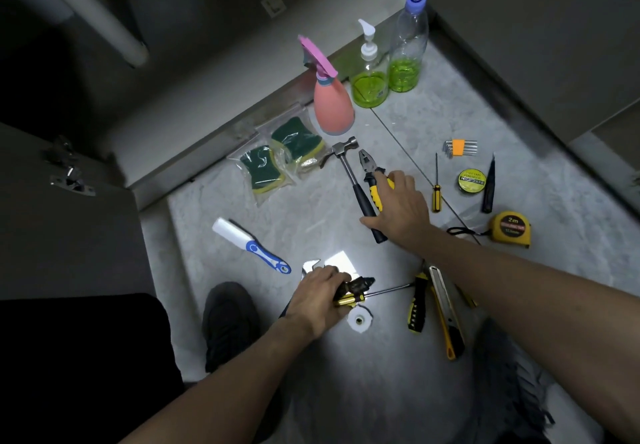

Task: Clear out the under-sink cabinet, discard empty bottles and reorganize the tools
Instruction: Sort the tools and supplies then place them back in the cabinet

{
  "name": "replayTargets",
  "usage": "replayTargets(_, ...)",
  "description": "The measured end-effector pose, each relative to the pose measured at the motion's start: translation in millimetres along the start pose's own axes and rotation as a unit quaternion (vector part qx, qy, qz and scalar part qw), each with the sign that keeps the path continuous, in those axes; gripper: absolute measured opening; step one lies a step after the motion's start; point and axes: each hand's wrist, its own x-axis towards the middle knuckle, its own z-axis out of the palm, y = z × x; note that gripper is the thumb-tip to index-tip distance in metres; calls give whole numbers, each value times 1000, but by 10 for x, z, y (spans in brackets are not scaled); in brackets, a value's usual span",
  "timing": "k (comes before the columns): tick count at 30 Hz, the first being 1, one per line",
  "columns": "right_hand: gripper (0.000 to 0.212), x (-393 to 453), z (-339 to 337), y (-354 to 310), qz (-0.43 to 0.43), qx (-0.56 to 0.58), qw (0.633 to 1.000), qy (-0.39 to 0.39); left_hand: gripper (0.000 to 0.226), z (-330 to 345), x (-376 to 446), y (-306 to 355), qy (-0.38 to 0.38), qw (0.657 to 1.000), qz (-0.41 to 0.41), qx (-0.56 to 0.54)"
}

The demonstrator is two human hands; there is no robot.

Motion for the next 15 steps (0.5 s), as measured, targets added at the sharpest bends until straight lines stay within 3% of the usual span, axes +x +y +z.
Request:
replayTargets(4, 93, -59, 71, -48, 19, 38, 999, 12, 45, -87, -141, -120, 69, 995, -33, -68)
replayTargets(7, 91, -175, 125, -95, 23, 30, 999, 19, 28, -71, -366, -279, 138, 974, -146, -103)
replayTargets(11, 88, -349, 208, -221, 5, 23, 1000, 4, 27, 52, -635, -438, 95, 951, -266, -129)
replayTargets(15, 86, -546, 312, -314, -37, 4, 999, 6, 27, 156, -722, -464, 67, 959, -254, -110)
